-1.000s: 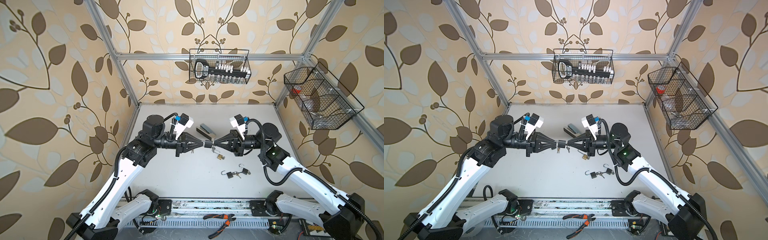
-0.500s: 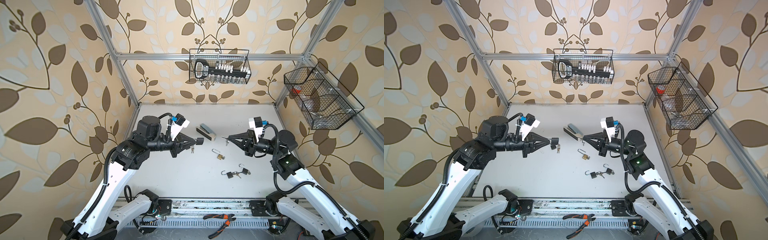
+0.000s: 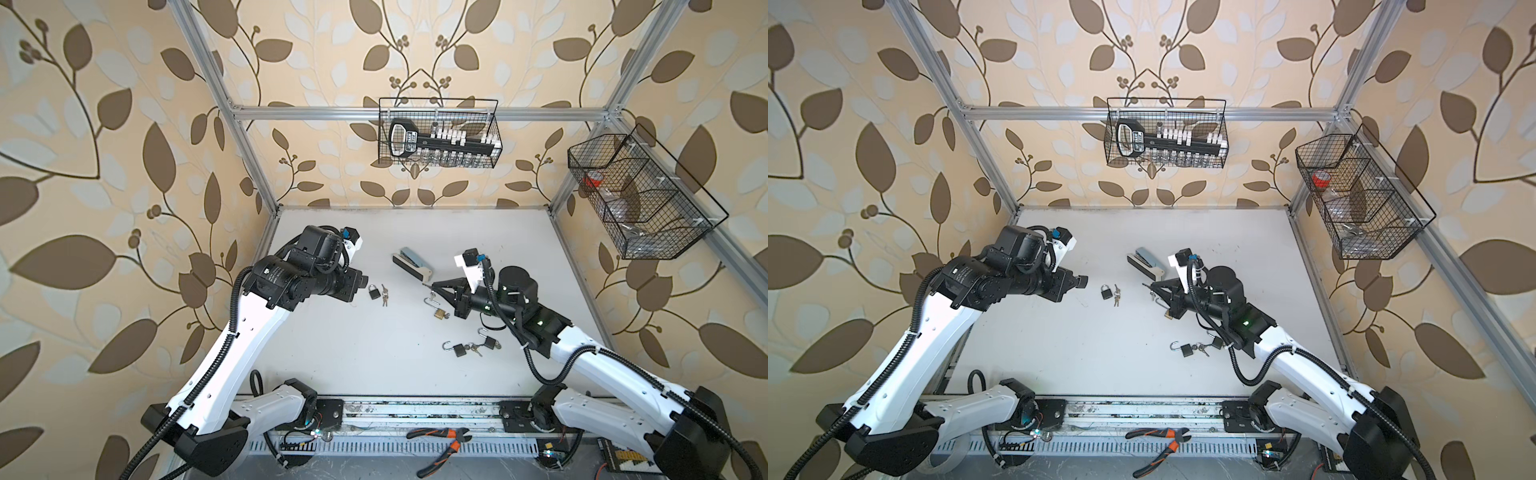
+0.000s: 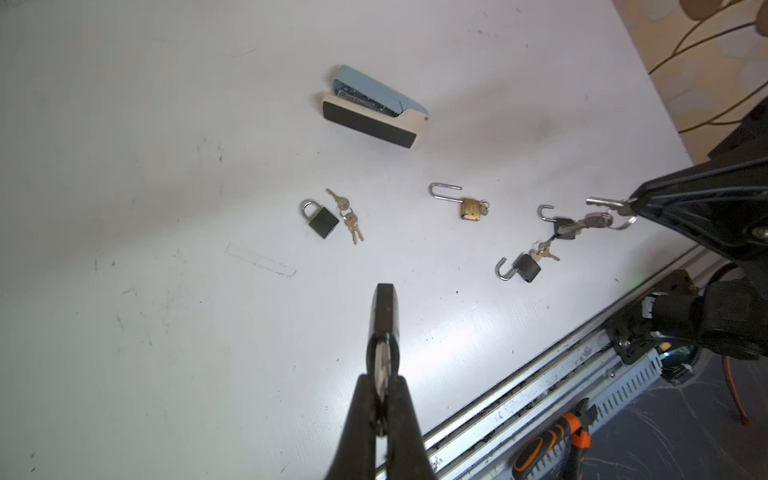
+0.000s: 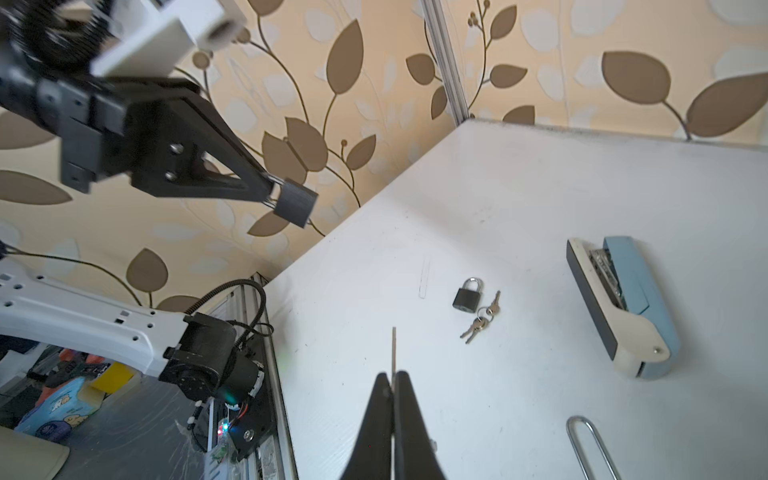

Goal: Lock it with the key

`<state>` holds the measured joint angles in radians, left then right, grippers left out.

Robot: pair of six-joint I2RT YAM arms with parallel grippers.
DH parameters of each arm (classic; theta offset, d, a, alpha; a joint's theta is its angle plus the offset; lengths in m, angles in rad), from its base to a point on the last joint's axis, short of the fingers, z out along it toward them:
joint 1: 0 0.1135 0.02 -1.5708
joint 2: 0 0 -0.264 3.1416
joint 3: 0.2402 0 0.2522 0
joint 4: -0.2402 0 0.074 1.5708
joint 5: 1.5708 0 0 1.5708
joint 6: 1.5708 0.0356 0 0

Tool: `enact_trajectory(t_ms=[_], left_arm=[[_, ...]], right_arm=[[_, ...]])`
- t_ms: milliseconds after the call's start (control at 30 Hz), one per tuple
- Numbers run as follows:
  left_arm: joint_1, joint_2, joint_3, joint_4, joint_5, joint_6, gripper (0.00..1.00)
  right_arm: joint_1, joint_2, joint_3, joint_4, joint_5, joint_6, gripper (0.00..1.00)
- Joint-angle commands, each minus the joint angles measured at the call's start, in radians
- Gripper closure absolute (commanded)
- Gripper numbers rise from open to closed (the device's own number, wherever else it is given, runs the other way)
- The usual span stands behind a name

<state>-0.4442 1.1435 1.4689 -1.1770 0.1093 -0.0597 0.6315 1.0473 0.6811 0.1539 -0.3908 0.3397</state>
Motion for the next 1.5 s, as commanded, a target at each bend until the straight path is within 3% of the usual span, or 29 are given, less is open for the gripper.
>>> enact_trajectory(t_ms=[0,167,267,333,433,533,733,933,1100,1267,1467], left_arm=[[0.002,0.018,0.095,-0.085,-0.156,0.002,1.0],[0.002,0.03,0.095,0.047,-0.093,0.151,1.0],[0.002,0.025,0.027,0.104,0.017,0.417,1.0],[0.002,0.013,-0.036,0.141,0.041,0.538,1.0],[0.003,0.044,-0.073,0.072,0.064,0.697,1.0],[0.006,0.138,-0.068,-0.05,0.061,0.778,1.0],[0.088,0.366,-0.078,-0.149,0.056,0.842,1.0],[0.171,0.483,-0.045,-0.132,0.113,0.855,1.0],[0.272,0.583,0.031,-0.219,0.18,0.854,1.0],[0.313,0.666,0.036,-0.225,0.2,0.851,1.0],[0.351,0.737,0.007,-0.181,0.231,0.864,1.0]], right_arm=[[0.007,0.012,-0.002,0.064,0.038,-0.02,1.0],[0.006,0.085,0.051,0.019,0.124,-0.024,1.0],[-0.001,0.128,0.044,0.058,0.207,-0.01,1.0],[-0.028,0.168,0.065,0.06,0.179,-0.003,1.0],[-0.071,0.197,0.091,0.061,0.125,0.01,1.0],[-0.099,0.188,0.094,0.07,0.107,0.013,1.0],[-0.107,0.156,0.061,0.067,0.121,0.003,1.0],[-0.106,0.077,-0.001,0.08,0.237,-0.03,1.0],[-0.051,0.065,-0.013,0.106,0.226,-0.051,1.0],[0.03,0.074,-0.002,0.095,0.243,-0.084,1.0],[0.043,0.063,0.005,0.072,0.269,-0.116,1.0]])
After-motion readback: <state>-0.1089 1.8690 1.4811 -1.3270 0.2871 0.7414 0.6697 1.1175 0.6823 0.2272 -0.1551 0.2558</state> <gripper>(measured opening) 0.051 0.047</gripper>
